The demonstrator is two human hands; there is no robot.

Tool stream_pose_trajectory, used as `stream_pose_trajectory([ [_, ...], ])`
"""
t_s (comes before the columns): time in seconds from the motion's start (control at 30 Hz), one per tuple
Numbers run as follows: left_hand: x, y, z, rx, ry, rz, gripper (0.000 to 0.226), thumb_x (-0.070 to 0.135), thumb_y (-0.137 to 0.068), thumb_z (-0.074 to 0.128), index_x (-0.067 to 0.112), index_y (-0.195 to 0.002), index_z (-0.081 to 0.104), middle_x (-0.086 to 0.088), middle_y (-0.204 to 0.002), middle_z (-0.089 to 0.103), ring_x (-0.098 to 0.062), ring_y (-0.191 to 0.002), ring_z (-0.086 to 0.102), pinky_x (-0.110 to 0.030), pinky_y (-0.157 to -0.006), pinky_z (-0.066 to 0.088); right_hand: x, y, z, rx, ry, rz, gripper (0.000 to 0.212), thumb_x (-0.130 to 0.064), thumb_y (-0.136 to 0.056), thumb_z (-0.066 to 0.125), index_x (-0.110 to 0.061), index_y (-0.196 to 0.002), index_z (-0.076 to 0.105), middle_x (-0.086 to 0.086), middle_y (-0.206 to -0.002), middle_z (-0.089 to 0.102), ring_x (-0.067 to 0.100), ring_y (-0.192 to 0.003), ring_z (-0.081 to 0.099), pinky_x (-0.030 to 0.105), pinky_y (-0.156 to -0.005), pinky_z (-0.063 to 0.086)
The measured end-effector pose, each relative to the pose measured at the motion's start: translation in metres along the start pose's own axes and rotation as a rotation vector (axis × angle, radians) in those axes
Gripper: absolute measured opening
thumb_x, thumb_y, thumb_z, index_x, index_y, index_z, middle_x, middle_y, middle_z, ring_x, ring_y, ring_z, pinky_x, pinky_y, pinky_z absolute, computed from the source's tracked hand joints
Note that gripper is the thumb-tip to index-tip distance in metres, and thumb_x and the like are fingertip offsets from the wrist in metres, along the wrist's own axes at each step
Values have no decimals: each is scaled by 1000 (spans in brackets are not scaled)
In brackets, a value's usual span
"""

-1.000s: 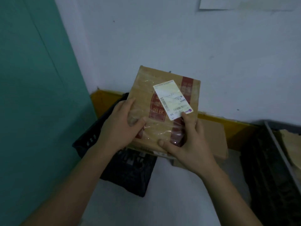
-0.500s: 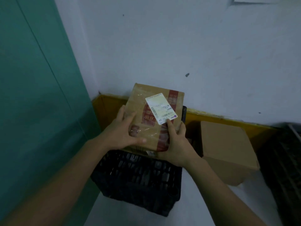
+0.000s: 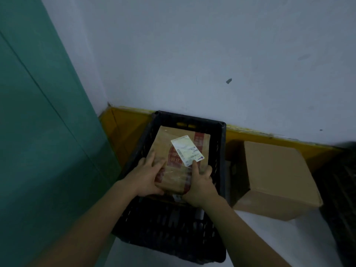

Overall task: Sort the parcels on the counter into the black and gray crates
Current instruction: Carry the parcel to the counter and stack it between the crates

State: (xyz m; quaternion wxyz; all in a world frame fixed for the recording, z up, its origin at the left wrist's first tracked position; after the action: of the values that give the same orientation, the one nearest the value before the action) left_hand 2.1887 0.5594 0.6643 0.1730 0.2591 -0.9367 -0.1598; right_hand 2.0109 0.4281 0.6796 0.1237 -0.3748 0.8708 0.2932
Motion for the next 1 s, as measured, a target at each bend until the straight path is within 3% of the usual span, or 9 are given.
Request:
stream_pose_trajectory([
  [0.23, -10, -29, 30, -68, -24, -60, 135, 63, -73, 89, 38, -168, -3, -3, -172, -35, -48, -159, -4, -60, -123, 33, 12, -40, 18, -197, 45, 82, 151, -57, -77, 91, -25, -168, -25, 27, -169, -25, 55, -156, 13, 56, -126, 32],
  [0.4, -10, -40, 47, -93, -7, -81, 130, 54, -79, 87, 36, -169, -5, -7, -171, -36, -52, -159, -12, -65, -125, 27, 18, -58, 24, -236, 90, 103, 144, -58, -82, 88, -24, -169, -21, 30, -170, -24, 56, -156, 17, 54, -125, 35],
  [0.6, -4, -44, 48, -29, -231, -80, 125, 59, -82, 81, 26, -170, -2, -21, -174, -19, -49, -159, -18, -65, -129, 12, 21, -60, 33, -175, 194, 90, 142, -76, -77, 82, -25, -170, -14, 30, -166, -5, 56, -146, 27, 59, -120, 38],
  [0.7, -1, -46, 49, -3, -326, -74, 126, 63, -83, 78, 21, -170, -3, -26, -174, -14, -46, -160, -22, -64, -130, 3, 22, -60, 33, -156, 281, 94, 141, -83, -76, 76, -27, -169, -13, 32, -167, -2, 57, -150, 20, 61, -120, 36],
  [0.9, 4, -38, 46, -9, -288, -81, 124, 60, -86, 78, 22, -170, -5, -21, -176, -15, -46, -161, -18, -66, -129, 4, 17, -53, 29, -146, 466, 106, 138, -89, -79, 66, -24, -170, -14, 37, -170, -8, 58, -158, 2, 62, -126, 23],
  [1.0, 9, -34, 35, 0, -270, -53, 129, 69, -83, 76, 22, -170, -6, -19, -176, -14, -43, -161, -20, -67, -129, 1, 11, -48, 19, -78, 540, 76, 130, -88, -84, 61, -19, -171, -7, 32, -173, -7, 55, -160, -2, 60, -129, 19],
])
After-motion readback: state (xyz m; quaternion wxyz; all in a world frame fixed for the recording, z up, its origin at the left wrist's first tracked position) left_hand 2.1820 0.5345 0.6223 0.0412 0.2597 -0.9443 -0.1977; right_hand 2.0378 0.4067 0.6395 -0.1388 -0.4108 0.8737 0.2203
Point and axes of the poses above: each hand's wrist, its own y-axis away from the middle knuckle, its own z-axis out of the palm, x = y × z, the point moved 4 cm from there along -y, towards the middle knuckle
